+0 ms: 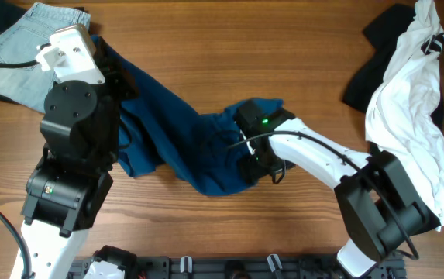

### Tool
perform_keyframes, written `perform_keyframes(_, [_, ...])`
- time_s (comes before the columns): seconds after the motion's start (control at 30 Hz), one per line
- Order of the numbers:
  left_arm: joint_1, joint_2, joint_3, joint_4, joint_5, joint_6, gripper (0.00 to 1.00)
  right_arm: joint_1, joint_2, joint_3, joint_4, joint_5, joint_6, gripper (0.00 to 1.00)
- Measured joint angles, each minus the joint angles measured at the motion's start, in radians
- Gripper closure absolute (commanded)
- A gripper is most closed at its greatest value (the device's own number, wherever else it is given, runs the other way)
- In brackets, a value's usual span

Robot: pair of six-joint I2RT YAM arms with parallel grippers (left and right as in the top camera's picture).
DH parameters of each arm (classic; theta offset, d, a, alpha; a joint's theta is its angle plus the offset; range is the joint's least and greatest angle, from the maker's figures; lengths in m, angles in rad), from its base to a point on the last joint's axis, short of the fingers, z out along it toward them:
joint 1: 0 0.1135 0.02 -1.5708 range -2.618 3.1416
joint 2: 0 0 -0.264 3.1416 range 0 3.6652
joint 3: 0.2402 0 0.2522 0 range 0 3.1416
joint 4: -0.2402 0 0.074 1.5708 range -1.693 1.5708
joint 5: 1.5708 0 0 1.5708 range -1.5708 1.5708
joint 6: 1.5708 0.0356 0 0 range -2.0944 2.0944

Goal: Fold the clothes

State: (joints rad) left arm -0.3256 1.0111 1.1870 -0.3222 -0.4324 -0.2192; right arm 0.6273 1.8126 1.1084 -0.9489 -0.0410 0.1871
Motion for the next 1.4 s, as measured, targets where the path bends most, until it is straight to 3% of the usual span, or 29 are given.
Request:
perform_keyframes(0.23, [0.0, 0.0, 0.0, 0.0, 0.011, 0.0, 0.96, 0.054, 0.0, 0.0, 0.029, -0.019, 0.002, 0.08])
perform_keyframes(0.43, [0.0, 0.0, 0.0, 0.0, 0.011, 0.0, 0.96, 0.057, 0.0, 0.0, 0.065, -0.061, 0.001, 0.0])
perform_keyframes(0.77, [0.0, 0.002, 0.0, 0.006, 0.011, 0.0, 0.96, 0.057, 0.002, 0.0, 0.079, -0.108, -0.002, 0.01])
perform_keyframes(1.03, [0.0, 0.018, 0.0, 0.011, 0.011, -0.001, 0.96, 0.058, 0.025, 0.0, 0.079, -0.118, -0.002, 0.06])
perform_keyframes(1.2, [0.0, 0.019, 0.0, 0.012, 0.011, -0.002, 0.96, 0.059, 0.026, 0.0, 0.079, -0.122, -0.008, 0.3])
perform_keyframes(1.4, [0.0, 0.019, 0.0, 0.012, 0.011, -0.002, 0.96, 0.1, 0.026, 0.0, 0.08, -0.124, -0.017, 0.26])
